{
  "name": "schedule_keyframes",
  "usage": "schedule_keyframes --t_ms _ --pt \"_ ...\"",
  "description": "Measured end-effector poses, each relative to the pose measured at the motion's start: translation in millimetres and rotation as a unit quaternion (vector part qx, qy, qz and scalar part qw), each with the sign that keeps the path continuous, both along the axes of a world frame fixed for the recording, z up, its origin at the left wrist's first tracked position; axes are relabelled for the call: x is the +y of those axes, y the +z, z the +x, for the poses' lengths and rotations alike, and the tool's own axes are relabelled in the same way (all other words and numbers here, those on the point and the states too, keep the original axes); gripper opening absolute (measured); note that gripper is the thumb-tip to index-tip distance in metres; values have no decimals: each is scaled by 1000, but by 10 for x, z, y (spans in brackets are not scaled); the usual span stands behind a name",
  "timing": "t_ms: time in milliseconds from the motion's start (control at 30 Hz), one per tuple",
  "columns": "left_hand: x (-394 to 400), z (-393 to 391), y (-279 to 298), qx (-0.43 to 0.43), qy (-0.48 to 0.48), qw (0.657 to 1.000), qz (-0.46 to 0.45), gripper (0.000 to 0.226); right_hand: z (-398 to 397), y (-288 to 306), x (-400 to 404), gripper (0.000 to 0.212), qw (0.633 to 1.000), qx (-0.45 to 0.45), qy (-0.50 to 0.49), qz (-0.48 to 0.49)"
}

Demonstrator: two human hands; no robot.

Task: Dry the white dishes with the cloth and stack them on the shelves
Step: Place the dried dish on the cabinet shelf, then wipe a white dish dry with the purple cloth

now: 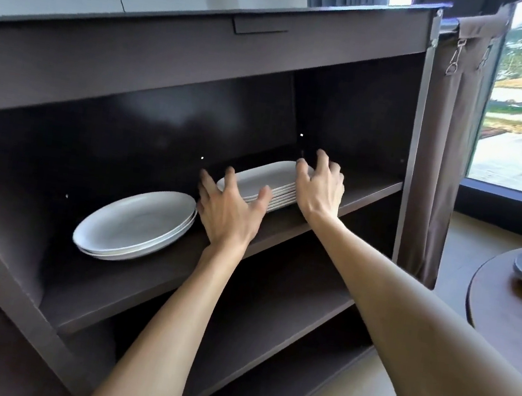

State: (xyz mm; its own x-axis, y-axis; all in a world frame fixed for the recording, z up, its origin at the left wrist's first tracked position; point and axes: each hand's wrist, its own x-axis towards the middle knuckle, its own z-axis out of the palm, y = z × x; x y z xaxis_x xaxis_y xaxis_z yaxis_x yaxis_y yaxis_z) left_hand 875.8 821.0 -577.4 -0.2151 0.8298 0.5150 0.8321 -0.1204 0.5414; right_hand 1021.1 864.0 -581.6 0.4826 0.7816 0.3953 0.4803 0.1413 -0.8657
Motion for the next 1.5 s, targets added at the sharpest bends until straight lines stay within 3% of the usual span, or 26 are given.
schedule_keyframes --t_ms 200,367,500,600,667,733,900,1000,1067,1200,1333,1500 --pt "-400 403 88 -1 -103 991 81 64 540 -92 -735 59 991 -117 -59 -21" --pt "-877 1072 30 27 -226 971 68 65 1270 -284 -1634 59 969 -145 -180 -88" --pt "-1239 1563 -94 20 -311 950 8 57 1827 -335 -2311 52 947 -129 -260 -137" --pt "-1514 1911 -209 -44 -369 927 -49 31 2153 -394 -2765 38 944 -71 -290 -137" --pt "-1655 2130 -318 -102 -405 901 -118 20 2305 -469 -3011 28 934 -77 -303 -171" --pt "-1762 2378 -443 -107 -447 872 -170 17 2434 -584 -3240 25 917 -103 -312 -228" --pt "-1780 2975 -720 -61 -491 834 -244 14 2624 -1035 -3697 86 862 -126 -192 -452" --pt "-1613 3310 -844 -16 -479 844 -240 14 2733 -1301 -3730 93 853 -155 -215 -450" --pt "-1476 3527 -900 -7 -461 853 -245 15 2785 -1392 -3663 87 845 -177 -253 -438" --pt "-1160 3957 -1003 -20 -394 886 -241 6 2906 -1496 -3381 69 795 -255 -332 -440" --pt "-829 4268 -1124 10 -349 904 -244 37 3066 -1611 -3069 66 771 -287 -376 -427" --pt "-529 4527 -1183 41 -335 911 -238 41 3374 -1685 -2948 71 766 -312 -394 -401"
